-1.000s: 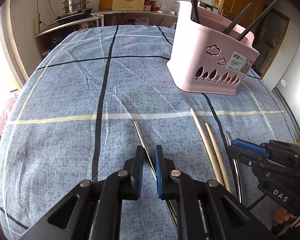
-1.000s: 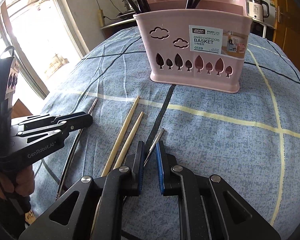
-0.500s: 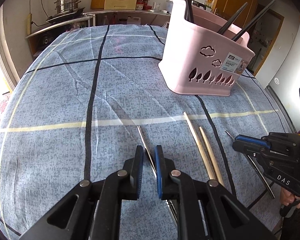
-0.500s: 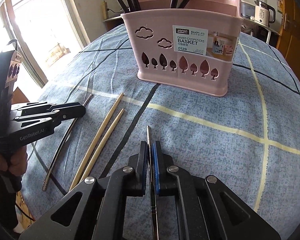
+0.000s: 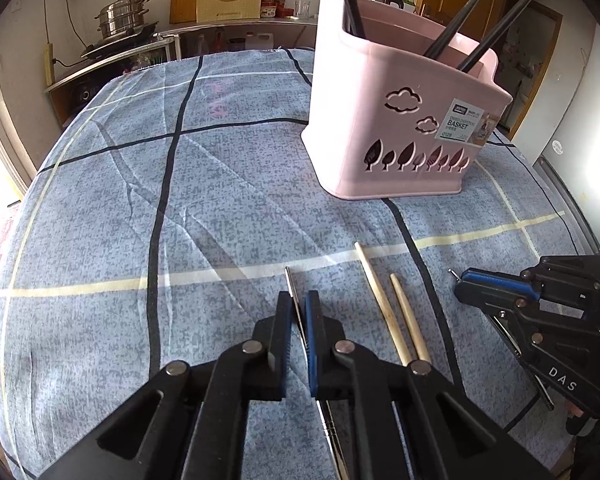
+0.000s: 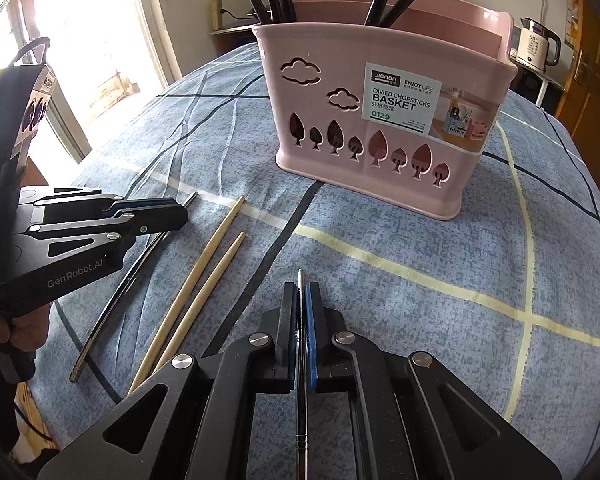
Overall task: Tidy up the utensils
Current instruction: 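Grasp a metal chopstick with the left gripper while the right gripper grasps another, then lift both metal chopsticks upright and carry them over the pink basket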
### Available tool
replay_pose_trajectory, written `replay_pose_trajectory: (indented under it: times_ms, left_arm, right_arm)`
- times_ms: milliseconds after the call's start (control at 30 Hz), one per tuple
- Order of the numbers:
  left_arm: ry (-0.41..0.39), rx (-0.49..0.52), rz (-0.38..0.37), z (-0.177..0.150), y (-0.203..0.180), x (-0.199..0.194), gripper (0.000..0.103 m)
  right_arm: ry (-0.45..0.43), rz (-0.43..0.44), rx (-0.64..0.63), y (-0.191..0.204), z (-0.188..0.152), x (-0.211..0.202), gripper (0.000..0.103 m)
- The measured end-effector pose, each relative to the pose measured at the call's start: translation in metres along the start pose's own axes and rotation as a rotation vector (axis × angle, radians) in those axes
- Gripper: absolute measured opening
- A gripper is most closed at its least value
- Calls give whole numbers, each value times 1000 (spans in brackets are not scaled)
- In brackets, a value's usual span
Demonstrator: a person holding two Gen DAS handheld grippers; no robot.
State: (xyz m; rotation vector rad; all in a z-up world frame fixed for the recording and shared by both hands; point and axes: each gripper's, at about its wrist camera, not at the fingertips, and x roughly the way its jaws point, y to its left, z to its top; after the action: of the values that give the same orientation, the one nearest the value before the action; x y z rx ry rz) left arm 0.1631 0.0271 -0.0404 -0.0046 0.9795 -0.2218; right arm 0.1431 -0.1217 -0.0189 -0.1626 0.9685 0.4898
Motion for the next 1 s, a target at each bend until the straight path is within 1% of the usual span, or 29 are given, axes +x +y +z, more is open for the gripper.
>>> replay_pose_trajectory:
  times_ms: [167, 267, 533, 667, 800, 1000]
  left_arm:
    - [-16, -13, -23, 8, 1, -9, 6]
    - [-46, -10, -33, 14, -2, -23, 5]
    - [-193, 12, -58, 37, -8, -86, 5]
    - [-257, 22, -69, 44, -8, -114, 5]
    - [-302, 27, -72, 46, -10, -131, 5]
    - [-320, 29, -82, 49, -13, -137, 4]
  right_arm:
    - [-80, 21, 19, -11, 4, -29, 4]
    - [-137, 34, 33, -15, 10, -49, 4]
    - [-281, 37, 52, -23, 27, -100, 4]
    - [-341, 35, 55, -18, 32, -114, 4]
    - [-383, 33, 58, -17, 35, -126, 4]
    - [-407, 37, 66, -20, 34, -131, 4]
